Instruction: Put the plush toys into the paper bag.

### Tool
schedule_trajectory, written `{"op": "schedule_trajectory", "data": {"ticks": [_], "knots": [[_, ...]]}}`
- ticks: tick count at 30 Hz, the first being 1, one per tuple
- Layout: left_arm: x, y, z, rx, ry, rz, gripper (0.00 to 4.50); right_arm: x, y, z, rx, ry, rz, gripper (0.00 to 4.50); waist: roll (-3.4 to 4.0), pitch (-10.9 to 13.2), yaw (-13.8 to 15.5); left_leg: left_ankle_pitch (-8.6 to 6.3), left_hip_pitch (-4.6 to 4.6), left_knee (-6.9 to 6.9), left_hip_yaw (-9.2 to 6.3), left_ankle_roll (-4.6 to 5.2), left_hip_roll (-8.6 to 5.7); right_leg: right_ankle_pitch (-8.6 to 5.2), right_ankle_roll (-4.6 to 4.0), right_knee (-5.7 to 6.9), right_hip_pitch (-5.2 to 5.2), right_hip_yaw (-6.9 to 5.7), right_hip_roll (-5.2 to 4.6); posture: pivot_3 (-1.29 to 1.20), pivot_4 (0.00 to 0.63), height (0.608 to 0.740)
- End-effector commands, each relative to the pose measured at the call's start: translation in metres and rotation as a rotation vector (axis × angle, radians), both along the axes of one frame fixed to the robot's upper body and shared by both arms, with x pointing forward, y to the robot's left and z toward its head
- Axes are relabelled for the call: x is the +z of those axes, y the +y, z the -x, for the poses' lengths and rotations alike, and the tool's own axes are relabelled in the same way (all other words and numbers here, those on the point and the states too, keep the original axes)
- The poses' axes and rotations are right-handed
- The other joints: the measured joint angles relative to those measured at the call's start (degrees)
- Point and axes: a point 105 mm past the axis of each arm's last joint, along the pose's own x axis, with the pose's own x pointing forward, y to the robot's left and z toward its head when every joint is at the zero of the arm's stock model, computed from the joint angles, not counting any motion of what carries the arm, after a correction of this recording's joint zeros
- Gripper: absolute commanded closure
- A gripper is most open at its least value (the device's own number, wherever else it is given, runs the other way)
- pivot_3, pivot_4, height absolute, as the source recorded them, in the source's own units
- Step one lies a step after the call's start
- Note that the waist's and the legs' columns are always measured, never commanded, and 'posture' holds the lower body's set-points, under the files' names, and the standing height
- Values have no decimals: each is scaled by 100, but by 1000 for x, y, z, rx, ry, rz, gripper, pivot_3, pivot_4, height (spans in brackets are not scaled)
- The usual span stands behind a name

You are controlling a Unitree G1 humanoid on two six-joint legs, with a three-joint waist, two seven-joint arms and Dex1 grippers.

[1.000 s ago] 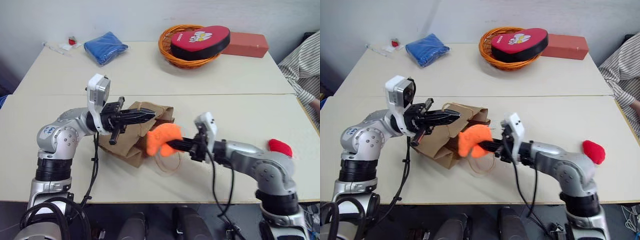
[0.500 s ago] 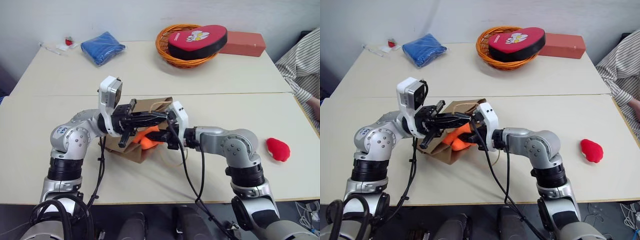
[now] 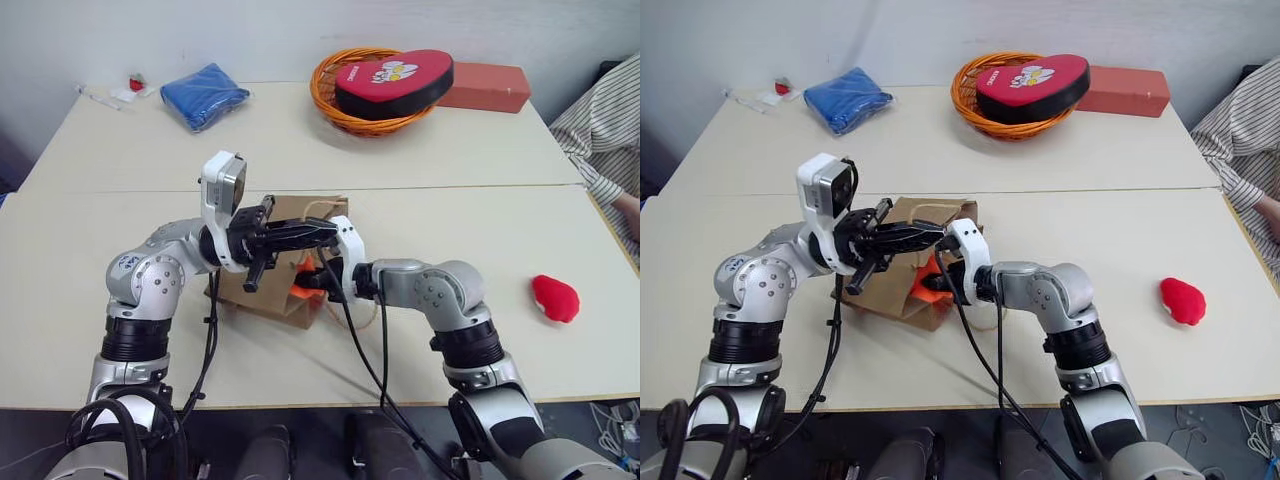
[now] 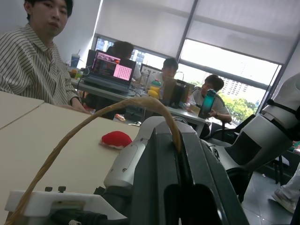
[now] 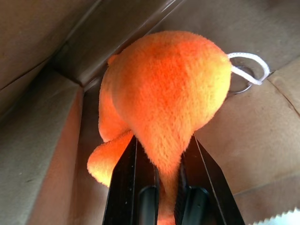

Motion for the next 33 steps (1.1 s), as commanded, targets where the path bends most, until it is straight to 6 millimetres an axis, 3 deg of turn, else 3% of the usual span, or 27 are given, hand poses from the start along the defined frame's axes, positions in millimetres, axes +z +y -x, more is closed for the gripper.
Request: {"op": "schedule_trajectory", "data": {"ticks": [1, 4, 12, 15, 20, 22, 26, 30, 33], "knots": [[11, 3, 3, 6, -49, 40, 4500, 13, 17, 7, 50, -58, -136, 3786, 0, 0, -1, 0, 0, 0, 0, 0, 0, 0, 0, 0, -1, 0, 0, 0, 150, 740], [11, 2, 3, 10, -51, 43, 4500, 12, 16, 19, 126, -42, -167, 2885, 0, 0, 2, 0, 0, -1, 0, 0, 0, 0, 0, 0, 0, 0, 0, 0, 150, 740], [11, 8, 3, 25, -53, 34, 4500, 33, -50, 12, 25, -164, -162, 127, 0, 0, 39, 0, -4, 3, -1, 0, -2, 0, 0, -5, 3, -2, -3, 0, 150, 740], [10, 10, 2, 28, -51, 27, 4500, 37, -75, 17, 18, -255, -117, 25, -1, 0, 33, 0, -6, -1, -1, 1, -2, 0, 0, -8, 2, -1, -2, 0, 150, 740], [9, 12, 3, 30, -53, 15, 4500, 68, -117, 45, 53, -497, -189, 25, -1, 1, 42, -1, -7, -5, 0, 1, 0, 0, 0, -10, 2, -1, -1, 0, 150, 740], [9, 12, 3, 29, -53, 14, 4500, 65, -139, 56, 28, -572, -129, 25, -1, 1, 52, -1, -8, -3, 0, 2, 0, 0, 1, -11, 4, -1, 0, 0, 150, 740], [8, 12, 3, 24, -51, 7, 4500, 71, -189, 69, -233, -737, -101, 25, -2, 1, 158, -2, -4, 0, 0, 4, 0, 1, 2, -14, 13, -1, -1, 0, 150, 740], [4, 14, 1, 25, -53, -16, 4500, 58, -219, 93, -368, -856, 70, 25, -1, 1, 201, -2, -1, 2, 1, 4, 0, 2, 3, -11, 16, 1, 0, 0, 150, 740], [-2, 18, -2, 31, -55, -51, 4500, 43, -276, 125, -659, -922, 266, 25, 0, 0, 237, -2, 5, 1, 2, 4, -1, 1, 3, -9, 21, 2, 0, 0, 150, 740]]}}
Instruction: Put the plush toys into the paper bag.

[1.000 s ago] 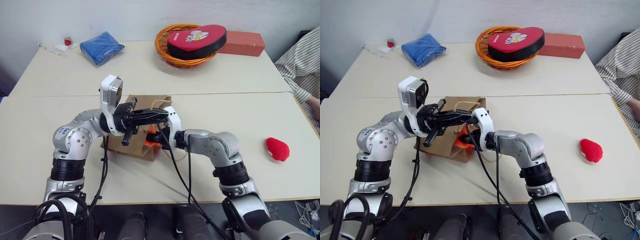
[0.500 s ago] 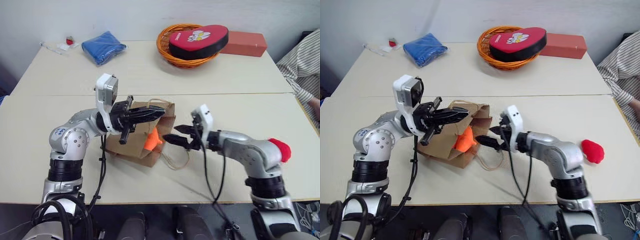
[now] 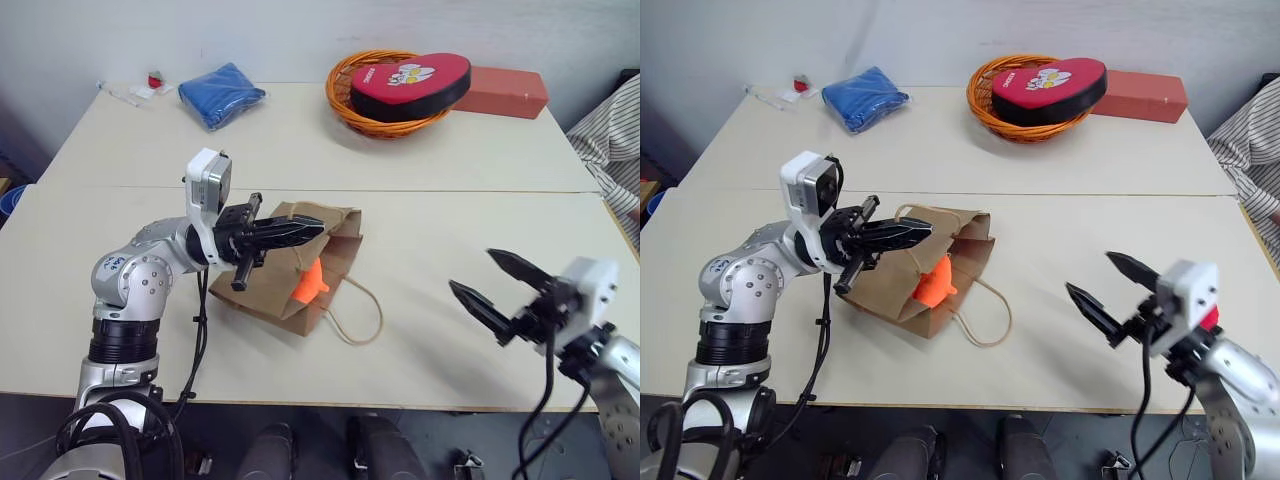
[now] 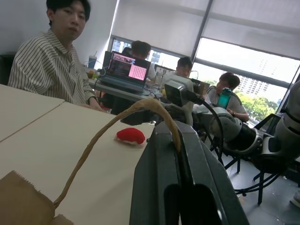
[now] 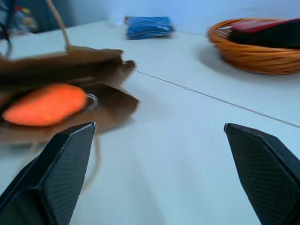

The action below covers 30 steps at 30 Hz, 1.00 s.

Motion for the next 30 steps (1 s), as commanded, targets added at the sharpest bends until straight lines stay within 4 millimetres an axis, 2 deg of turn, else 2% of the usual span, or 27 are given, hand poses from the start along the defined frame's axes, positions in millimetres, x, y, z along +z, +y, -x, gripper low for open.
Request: {"op": "schedule_trajectory", "data": {"ticks": [1, 4, 8, 12, 15, 20, 24, 28, 30], "knots": [[-2, 7, -2, 5, -27, -31, 4500, -2, -52, 39, -304, -105, 179, 25, 6, -3, 45, 0, 7, -1, 1, 0, 0, 0, 0, 1, 4, 0, 1, 0, 150, 740], [-5, 8, -3, -3, -29, -41, 4500, -23, -76, 71, -442, -47, 249, 25, 5, -3, 82, 0, 11, -6, 5, 0, -1, 0, 0, -2, 6, 6, 2, 0, 150, 740], [-7, 5, -4, -13, -33, -49, 4500, -47, -94, 104, -512, 56, 292, 25, 8, -3, 29, -1, 32, -9, 13, 1, -1, 0, 0, 1, 24, 17, 2, 0, 150, 740], [-10, 3, -2, -29, -33, -60, 4500, -56, -98, 109, -519, 107, 255, 25, 9, -3, -43, 0, 37, -18, 13, 0, 3, -1, -2, 2, 25, 17, 5, 0, 150, 740], [-8, 1, -2, -30, -34, -56, 4500, -48, -100, 89, -496, 126, 213, 25, 10, -3, -74, 0, 38, -17, 15, 0, 3, -1, -2, 2, 25, 21, 5, 0, 150, 740], [-7, -1, -2, -36, -37, -55, 4500, -45, -117, 50, -497, 191, 173, 25, 14, -5, -33, 0, 36, -11, 13, 0, 2, -1, -2, 5, 25, 18, 4, 0, 150, 740], [-8, -3, 0, -41, -40, -53, 4500, -48, -126, 23, -503, 282, 145, 25, 16, -6, 71, 1, 27, -11, 5, 0, 2, -2, -4, 1, 22, 9, 4, 0, 150, 740], [-8, -6, 1, -44, -40, -46, 4500, -57, -133, 5, -515, 356, 172, 25, 16, -6, 105, 1, 24, -2, 7, 4, 0, -1, -3, 0, 23, 10, 2, 0, 150, 740], [-7, -7, 1, -47, -37, -34, 4500, -59, -138, -5, -529, 350, 130, 395, 15, -6, 105, 2, 24, -3, 6, 5, 0, -1, -3, 0, 23, 8, 2, 0, 150, 740]]}}
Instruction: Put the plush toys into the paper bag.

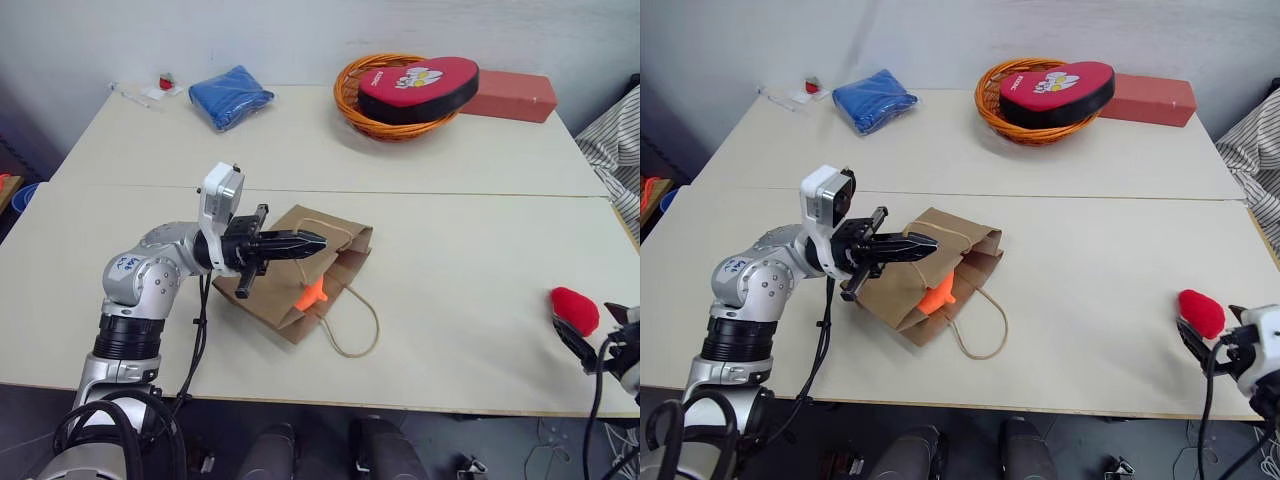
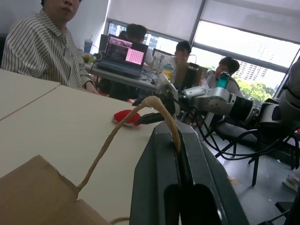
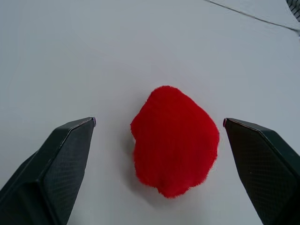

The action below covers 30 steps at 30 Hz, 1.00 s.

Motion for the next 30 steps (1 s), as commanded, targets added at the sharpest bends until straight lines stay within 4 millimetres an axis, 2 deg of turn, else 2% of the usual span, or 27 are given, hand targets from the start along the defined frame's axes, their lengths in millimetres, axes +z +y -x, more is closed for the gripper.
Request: {"op": "schedule_trajectory", "data": {"ticks": [1, 10, 12, 13, 14, 15, 17, 19, 22, 25, 27, 30], "knots": [[9, -4, 5, -17, -44, 21, 4500, -2, -10, -9, -42, -14, -24, 642, 0, 0, -4, 0, 0, 0, 0, 0, 0, 0, 0, 1, 0, 0, 0, 0, 150, 740], [12, -5, 6, -15, -51, 12, 4500, -7, -12, -18, -21, 20, 8, 3660, 0, 0, -12, 1, 0, 3, 4, 1, 1, 1, 1, 4, 0, 2, 2, 0, 150, 740], [15, -3, 5, -24, -46, 22, 4500, 10, 12, -24, 129, -52, -11, 4182, 0, 0, -13, 1, 1, 3, 4, 1, 1, 1, 1, 5, 0, 1, 2, 0, 150, 740], [19, -2, 6, -33, -40, 31, 4500, 21, 35, -26, 259, -78, -16, 4295, 0, 0, -16, 1, 1, 3, 4, 1, 1, 1, 1, 5, -1, 1, 3, 0, 150, 740], [22, 0, 6, -44, -33, 36, 4500, 32, 62, -27, 400, -103, -15, 4340, 2, 1, -38, 1, 0, 3, 4, 1, 1, 1, 1, 6, -2, 1, 3, 0, 150, 740], [23, 0, 6, -51, -28, 39, 4500, 38, 79, -26, 485, -114, -14, 4341, 2, 1, -65, 1, 0, 3, 5, 1, 3, 1, 1, 9, -4, 2, 6, 0, 150, 740], [31, 4, 6, -62, -1, 55, 4500, 50, 130, -28, 676, -127, -55, 4341, 2, 1, -98, 1, 0, 3, 5, -1, 5, 1, 2, 10, -4, 1, 8, 0, 150, 740], [36, 8, 5, -78, 27, 57, 4500, 55, 175, -32, 797, -115, -95, 4341, -1, 2, -176, 2, 2, 4, 4, -2, 6, 1, 2, 13, -3, 2, 8, 0, 150, 740], [37, 10, 7, -102, 56, 42, 4500, 56, 224, -40, 896, -110, -121, 4341, -1, 2, -159, 4, 2, 2, -7, -8, 7, 1, 1, 12, -7, -4, 8, 0, 150, 740], [38, 10, 8, -116, 74, 38, 4500, 57, 261, -53, 942, -117, -146, 4341, -3, 4, -135, 4, -11, 3, -14, -10, 3, 0, 0, 5, -18, -8, 2, 0, 150, 740], [38, 11, 10, -123, 84, 35, 4500, 56, 279, -66, 936, -117, -151, 4341, -4, 4, -135, 4, -22, 10, -15, -9, -2, 1, 1, -1, -23, -9, -3, 0, 150, 740], [38, 11, 13, -134, 103, 34, 4500, 54, 293, -81, 923, -118, -122, 4341, -4, 4, -140, 4, -26, 11, -16, -8, -8, 1, 1, -4, -25, -11, -8, 0, 150, 740]]}}
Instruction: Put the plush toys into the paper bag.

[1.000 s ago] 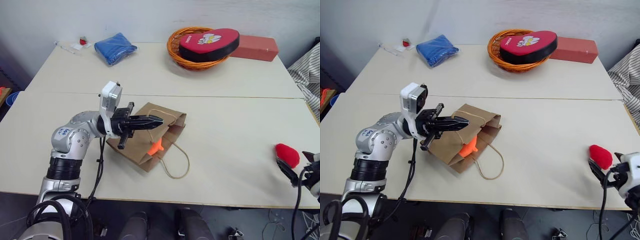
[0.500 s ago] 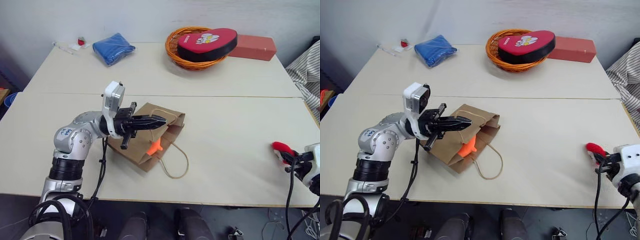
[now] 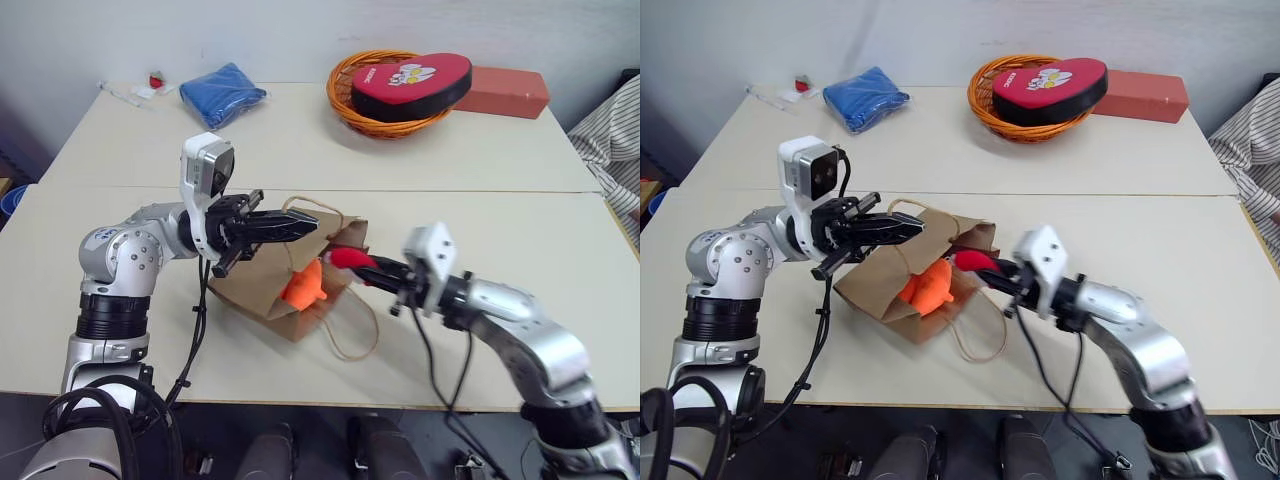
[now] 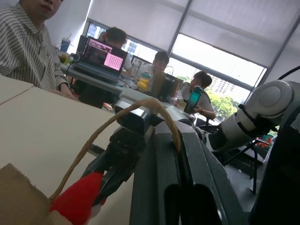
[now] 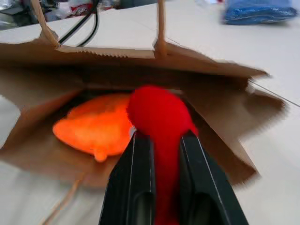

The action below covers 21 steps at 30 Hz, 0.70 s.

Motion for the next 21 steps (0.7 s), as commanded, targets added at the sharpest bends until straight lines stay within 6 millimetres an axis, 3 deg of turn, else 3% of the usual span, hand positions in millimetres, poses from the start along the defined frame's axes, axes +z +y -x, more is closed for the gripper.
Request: {"op": "schedule_trajectory", "data": {"ticks": [1, 8, 12, 14, 18, 21], "knots": [[9, 2, 9, -33, -22, 20, 4500, -1, 9, -15, -37, -28, 37, 4341, 0, 0, -13, 0, 0, 0, 0, 0, 0, 0, 0, 1, -1, -1, 0, 0, 150, 740], [6, 2, 11, -23, -19, 24, 4500, -12, 43, -35, -26, 32, 43, 4341, 0, 0, -99, 1, -1, -6, 1, -1, 4, 0, 0, 10, -11, 0, 5, 0, 150, 740], [5, 1, 12, -24, -18, 25, 4500, -21, 50, -56, -127, 39, 17, 4341, 0, 0, -170, 1, 0, -5, 1, -2, 3, 0, 0, 13, -10, -1, 5, 0, 150, 740], [5, 1, 13, -24, -20, 26, 4500, -21, 60, -54, -82, 66, -43, 4341, 0, -1, -179, 1, 0, -5, 1, -2, 3, 0, 0, 14, -11, -1, 4, 0, 150, 740], [4, 1, 13, -13, -28, 25, 4500, -20, 64, -46, -21, 54, -46, 2991, 1, 0, -187, 1, 0, -5, 1, -2, 3, 0, 0, 15, -12, 0, 4, 0, 150, 740], [4, 3, 13, 4, -36, 24, 4500, -12, 50, -35, 33, 60, -44, 1926, 1, 0, -167, 1, -1, -5, 1, -2, 3, 0, 0, 13, -12, -1, 4, 0, 150, 740]]}}
